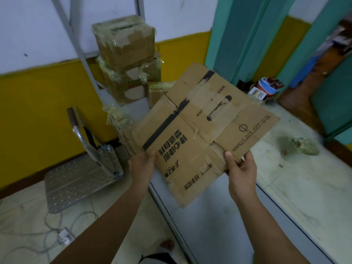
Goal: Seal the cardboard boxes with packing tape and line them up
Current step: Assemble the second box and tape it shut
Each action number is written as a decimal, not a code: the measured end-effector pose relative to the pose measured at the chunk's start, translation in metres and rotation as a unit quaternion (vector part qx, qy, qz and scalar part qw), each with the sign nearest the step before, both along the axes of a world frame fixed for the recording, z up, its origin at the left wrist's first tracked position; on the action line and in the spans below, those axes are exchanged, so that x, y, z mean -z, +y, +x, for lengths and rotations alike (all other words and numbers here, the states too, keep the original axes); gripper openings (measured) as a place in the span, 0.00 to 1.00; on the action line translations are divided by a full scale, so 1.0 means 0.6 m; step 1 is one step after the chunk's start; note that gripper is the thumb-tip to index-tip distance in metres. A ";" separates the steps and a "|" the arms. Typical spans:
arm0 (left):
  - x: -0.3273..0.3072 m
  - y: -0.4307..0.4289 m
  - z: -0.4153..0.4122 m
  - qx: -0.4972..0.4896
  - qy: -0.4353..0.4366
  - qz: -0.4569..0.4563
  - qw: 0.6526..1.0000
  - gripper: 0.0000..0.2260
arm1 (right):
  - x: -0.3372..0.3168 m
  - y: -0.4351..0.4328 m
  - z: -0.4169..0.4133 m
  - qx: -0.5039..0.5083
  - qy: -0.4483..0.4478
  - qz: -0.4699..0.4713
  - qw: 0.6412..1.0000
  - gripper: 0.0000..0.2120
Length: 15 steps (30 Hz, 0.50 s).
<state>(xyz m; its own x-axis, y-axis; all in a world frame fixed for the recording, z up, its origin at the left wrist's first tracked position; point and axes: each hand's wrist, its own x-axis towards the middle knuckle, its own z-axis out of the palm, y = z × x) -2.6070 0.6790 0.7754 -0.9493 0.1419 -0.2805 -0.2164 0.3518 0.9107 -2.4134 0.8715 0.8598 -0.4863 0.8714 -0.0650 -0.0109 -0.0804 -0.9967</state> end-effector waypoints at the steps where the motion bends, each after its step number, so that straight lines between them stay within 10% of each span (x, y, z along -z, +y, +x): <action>1: -0.009 0.006 0.008 -0.010 -0.002 0.026 1.000 0.10 | -0.005 0.000 0.011 0.001 0.006 0.007 1.000 0.16; 7: -0.062 0.044 0.063 -0.011 -0.282 0.356 0.891 0.33 | -0.045 -0.017 0.096 -0.029 0.025 0.057 0.998 0.16; 15: -0.077 0.123 0.138 0.092 -0.295 0.331 0.892 0.25 | -0.114 0.005 0.321 0.023 0.058 0.029 0.998 0.29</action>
<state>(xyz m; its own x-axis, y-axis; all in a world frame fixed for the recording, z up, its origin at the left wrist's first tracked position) -2.5244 0.7528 0.8217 -0.6083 0.6005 -0.5191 -0.7199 -0.1419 0.6794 -2.2211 0.8746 0.9283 -0.4462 0.8941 0.0394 -0.1282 -0.0203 -0.9915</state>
